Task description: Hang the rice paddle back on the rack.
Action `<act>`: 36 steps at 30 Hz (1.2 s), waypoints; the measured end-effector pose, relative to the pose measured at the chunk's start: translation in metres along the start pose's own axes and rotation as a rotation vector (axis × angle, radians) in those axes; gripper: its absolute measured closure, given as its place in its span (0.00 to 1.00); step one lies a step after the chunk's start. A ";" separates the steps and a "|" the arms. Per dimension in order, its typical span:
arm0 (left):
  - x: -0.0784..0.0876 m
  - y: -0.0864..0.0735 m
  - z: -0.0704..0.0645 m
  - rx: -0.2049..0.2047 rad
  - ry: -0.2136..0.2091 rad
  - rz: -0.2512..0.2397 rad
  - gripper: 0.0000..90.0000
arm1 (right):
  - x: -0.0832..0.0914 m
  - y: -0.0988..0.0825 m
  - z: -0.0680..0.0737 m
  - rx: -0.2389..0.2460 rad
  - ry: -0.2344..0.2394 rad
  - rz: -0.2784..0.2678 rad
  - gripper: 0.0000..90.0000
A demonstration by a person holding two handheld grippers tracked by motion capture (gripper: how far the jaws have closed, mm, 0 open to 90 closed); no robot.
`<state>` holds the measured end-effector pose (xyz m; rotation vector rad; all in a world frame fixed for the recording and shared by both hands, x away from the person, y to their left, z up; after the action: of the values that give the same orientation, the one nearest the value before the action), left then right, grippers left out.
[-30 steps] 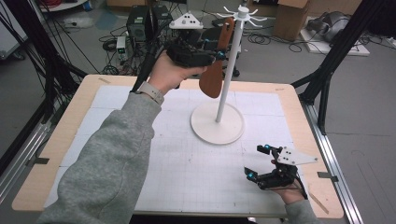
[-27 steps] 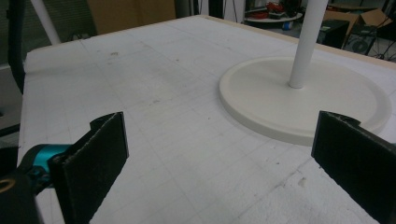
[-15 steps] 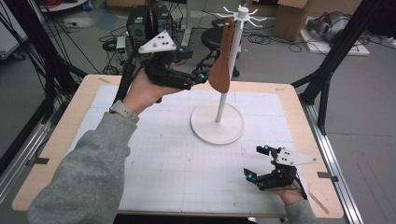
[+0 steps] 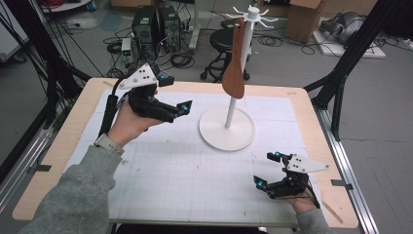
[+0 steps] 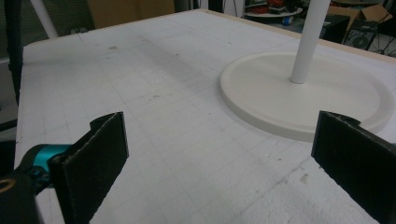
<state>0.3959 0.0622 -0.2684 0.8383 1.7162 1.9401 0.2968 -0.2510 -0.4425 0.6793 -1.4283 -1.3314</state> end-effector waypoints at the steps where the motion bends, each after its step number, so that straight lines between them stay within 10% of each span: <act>1: 0.003 -0.004 0.001 -0.005 0.006 -0.006 0.02 | 0.000 0.000 0.000 -0.002 0.000 0.001 0.03; 12: 0.035 -0.045 0.016 0.011 0.044 -0.021 0.02 | -0.005 0.006 -0.003 0.001 0.004 -0.026 0.03; 26: 0.074 -0.113 0.060 0.035 0.194 0.014 0.02 | -0.002 0.009 -0.005 -0.009 -0.003 -0.055 0.03; 36: 0.087 -0.140 0.057 0.065 0.197 0.018 0.02 | -0.003 0.008 -0.005 -0.010 -0.003 -0.049 0.03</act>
<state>0.3599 0.1831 -0.3887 0.7064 1.8992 2.0470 0.3040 -0.2487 -0.4364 0.7095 -1.4143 -1.3770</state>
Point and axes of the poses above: each handheld gripper's, and its own axes: x roughly backward along the jaws, y roughly out of its top, z roughly to its left, the point moved 7 cm from there along -x, roughly forward along the jaws, and after that the axes turned 15 degrees about y, right-handed, at the moved point
